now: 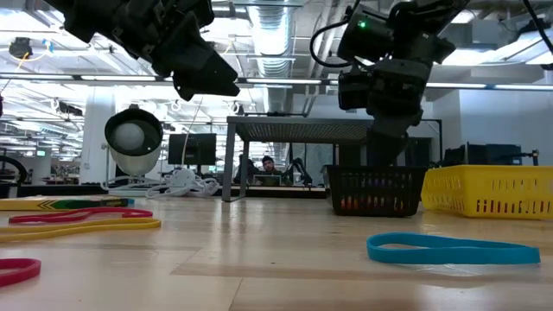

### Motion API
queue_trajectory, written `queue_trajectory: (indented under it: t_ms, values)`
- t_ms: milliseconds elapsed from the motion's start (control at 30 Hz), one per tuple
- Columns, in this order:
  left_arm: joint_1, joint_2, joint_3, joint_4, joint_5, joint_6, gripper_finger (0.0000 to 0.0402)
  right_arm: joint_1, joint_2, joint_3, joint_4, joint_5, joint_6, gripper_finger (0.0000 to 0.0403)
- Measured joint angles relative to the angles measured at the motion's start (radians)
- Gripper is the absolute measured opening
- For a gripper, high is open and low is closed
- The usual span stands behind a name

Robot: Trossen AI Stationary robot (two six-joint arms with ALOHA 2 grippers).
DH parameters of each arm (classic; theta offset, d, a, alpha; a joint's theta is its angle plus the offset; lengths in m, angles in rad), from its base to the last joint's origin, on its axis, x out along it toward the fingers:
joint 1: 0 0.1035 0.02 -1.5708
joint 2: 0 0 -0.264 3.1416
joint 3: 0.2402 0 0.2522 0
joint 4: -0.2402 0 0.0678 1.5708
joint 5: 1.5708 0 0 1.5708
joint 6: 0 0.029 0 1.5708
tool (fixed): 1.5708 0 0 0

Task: Pick & Place Office Desk Supplies
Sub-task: Put the blue rubber band into the yellow basket

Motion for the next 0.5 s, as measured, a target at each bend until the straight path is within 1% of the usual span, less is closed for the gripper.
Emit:
queue_trajectory:
  t_ms: [67,167,333,500]
  values:
    - [0.000,0.000,0.000,-0.010,0.000,0.000,0.0180,-0.009,0.000,0.000,0.000,0.000,0.005,0.0248]
    - [0.001,0.000,0.000,-0.015,0.001,-0.007,0.0180,-0.010,0.000,0.007,-0.004,-0.014,-0.013,0.0242]
    - [0.008,0.000,0.000,-0.018,0.004,-0.023,0.0180,0.001,-0.035,0.060,0.005,-0.161,-0.045,0.0220]
    - [0.008,0.000,0.000,-0.023,0.003,-0.025,0.0180,0.059,-0.081,0.113,0.002,-0.258,-0.039,0.0199]
